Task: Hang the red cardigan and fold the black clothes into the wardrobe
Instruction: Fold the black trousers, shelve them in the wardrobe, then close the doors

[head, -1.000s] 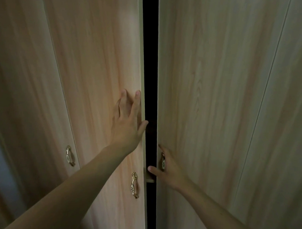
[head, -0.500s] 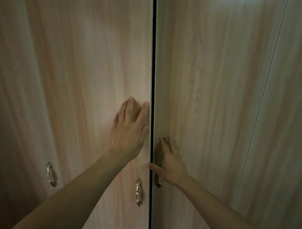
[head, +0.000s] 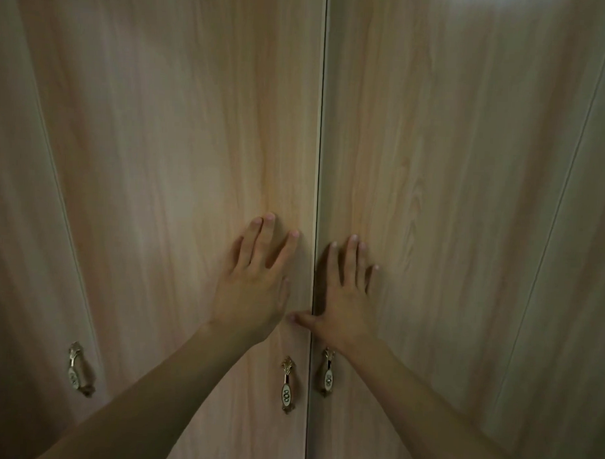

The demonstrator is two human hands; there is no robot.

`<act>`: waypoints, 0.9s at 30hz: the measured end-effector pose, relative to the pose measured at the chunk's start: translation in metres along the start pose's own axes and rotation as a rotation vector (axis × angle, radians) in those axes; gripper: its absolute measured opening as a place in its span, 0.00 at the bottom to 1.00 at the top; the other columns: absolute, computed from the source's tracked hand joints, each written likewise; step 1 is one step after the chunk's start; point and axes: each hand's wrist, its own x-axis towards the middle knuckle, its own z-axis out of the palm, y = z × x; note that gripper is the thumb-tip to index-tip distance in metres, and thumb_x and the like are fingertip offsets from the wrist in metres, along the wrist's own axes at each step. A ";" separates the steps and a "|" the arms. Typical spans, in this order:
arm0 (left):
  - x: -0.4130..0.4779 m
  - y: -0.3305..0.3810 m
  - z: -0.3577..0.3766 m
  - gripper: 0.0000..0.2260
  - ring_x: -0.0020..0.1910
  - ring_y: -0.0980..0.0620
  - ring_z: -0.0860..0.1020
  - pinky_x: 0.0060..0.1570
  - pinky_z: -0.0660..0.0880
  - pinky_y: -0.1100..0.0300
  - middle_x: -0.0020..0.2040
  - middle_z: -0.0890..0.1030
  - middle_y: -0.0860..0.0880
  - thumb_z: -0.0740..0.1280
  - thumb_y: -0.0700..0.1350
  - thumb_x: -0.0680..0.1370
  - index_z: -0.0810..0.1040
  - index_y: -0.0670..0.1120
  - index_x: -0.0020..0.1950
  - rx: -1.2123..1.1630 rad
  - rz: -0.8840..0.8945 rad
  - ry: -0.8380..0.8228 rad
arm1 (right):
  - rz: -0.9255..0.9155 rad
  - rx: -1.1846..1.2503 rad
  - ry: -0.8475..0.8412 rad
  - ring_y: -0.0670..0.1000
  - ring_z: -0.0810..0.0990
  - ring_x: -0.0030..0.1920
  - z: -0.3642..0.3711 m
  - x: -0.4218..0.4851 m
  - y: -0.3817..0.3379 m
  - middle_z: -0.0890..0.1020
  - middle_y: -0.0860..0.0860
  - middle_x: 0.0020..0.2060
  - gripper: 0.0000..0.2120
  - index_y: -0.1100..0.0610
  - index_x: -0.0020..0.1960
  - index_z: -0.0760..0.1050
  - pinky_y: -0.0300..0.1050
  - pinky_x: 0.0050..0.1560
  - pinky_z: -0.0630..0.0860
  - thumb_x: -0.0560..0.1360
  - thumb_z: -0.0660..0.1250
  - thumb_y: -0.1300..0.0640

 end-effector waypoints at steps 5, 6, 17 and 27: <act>0.003 -0.002 0.018 0.33 0.80 0.40 0.44 0.76 0.55 0.40 0.81 0.46 0.40 0.60 0.52 0.80 0.50 0.50 0.82 0.013 -0.005 0.013 | 0.003 0.015 0.020 0.59 0.26 0.76 0.011 0.004 0.004 0.25 0.56 0.75 0.67 0.53 0.77 0.26 0.67 0.75 0.37 0.63 0.68 0.26; 0.005 -0.001 0.020 0.33 0.80 0.40 0.44 0.76 0.55 0.40 0.81 0.45 0.40 0.61 0.52 0.80 0.50 0.50 0.82 0.011 -0.009 0.012 | -0.002 0.018 0.025 0.58 0.26 0.76 0.014 0.005 0.005 0.25 0.56 0.75 0.66 0.53 0.77 0.26 0.67 0.75 0.37 0.63 0.69 0.27; 0.014 -0.003 0.046 0.54 0.79 0.38 0.40 0.75 0.53 0.37 0.80 0.39 0.38 0.74 0.63 0.66 0.46 0.49 0.82 0.100 -0.002 -0.028 | -0.010 -0.048 0.153 0.62 0.31 0.77 0.041 0.013 0.014 0.31 0.60 0.77 0.64 0.56 0.79 0.32 0.70 0.74 0.35 0.65 0.70 0.29; 0.015 -0.006 0.058 0.62 0.79 0.37 0.40 0.76 0.50 0.37 0.80 0.38 0.38 0.75 0.70 0.60 0.45 0.49 0.82 0.104 -0.019 -0.014 | -0.013 -0.122 0.179 0.62 0.36 0.79 0.046 0.015 0.018 0.37 0.61 0.79 0.62 0.58 0.80 0.38 0.67 0.74 0.38 0.64 0.64 0.24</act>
